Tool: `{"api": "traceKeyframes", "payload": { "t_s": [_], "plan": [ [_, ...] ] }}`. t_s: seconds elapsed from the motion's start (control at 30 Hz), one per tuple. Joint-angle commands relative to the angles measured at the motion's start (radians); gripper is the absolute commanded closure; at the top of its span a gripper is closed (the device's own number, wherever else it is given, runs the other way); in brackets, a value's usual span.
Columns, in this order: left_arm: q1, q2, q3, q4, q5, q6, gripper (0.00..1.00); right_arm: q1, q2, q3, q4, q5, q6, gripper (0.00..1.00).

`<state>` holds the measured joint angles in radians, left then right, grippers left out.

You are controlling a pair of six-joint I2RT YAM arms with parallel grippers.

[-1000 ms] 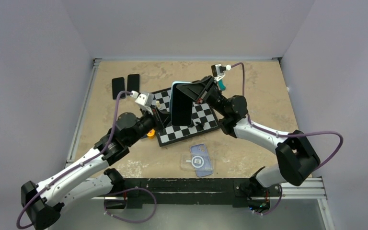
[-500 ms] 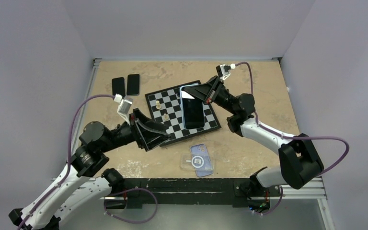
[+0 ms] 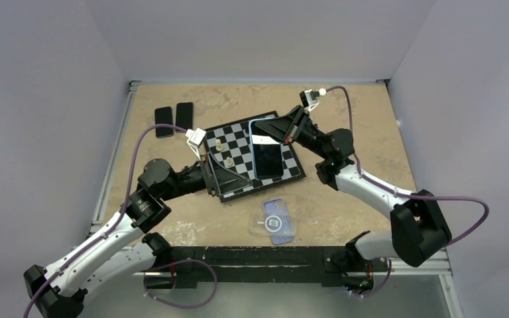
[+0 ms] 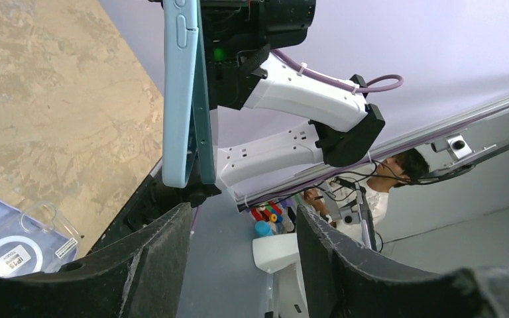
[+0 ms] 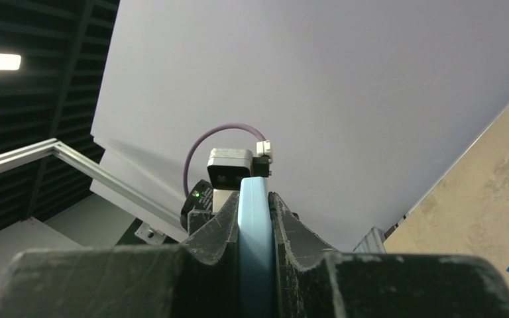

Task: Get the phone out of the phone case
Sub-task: Remove the phone case from the phone.

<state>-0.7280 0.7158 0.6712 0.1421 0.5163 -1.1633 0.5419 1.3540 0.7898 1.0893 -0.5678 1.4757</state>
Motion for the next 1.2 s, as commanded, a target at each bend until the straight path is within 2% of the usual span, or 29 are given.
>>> {"api": "traceKeyframes", "payload": {
  "t_s": [0.0,0.23,0.87,1.0,1.1,1.17],
  "plan": [
    [-0.01,0.01,-0.002,0.061,-0.01,-0.039,0.37,-0.003,-0.038,0.044,0.043,0.034,0.002,1.0],
    [-0.028,0.058,-0.014,0.157,-0.002,-0.062,0.39,-0.002,-0.043,0.036,0.03,0.034,-0.012,1.0],
    [-0.032,0.189,0.048,0.171,-0.071,-0.069,0.41,0.069,-0.105,0.009,-0.034,0.034,-0.061,1.0],
    [-0.031,0.216,0.094,0.17,-0.091,0.003,0.52,0.094,-0.135,-0.013,-0.092,0.044,-0.115,1.0],
    [-0.03,0.232,0.121,0.168,-0.098,0.043,0.71,0.099,-0.151,-0.02,-0.131,0.033,-0.152,1.0],
    [-0.03,0.235,0.127,0.171,-0.114,0.06,0.87,0.1,-0.16,-0.022,-0.144,0.018,-0.171,1.0]
  ]
}}
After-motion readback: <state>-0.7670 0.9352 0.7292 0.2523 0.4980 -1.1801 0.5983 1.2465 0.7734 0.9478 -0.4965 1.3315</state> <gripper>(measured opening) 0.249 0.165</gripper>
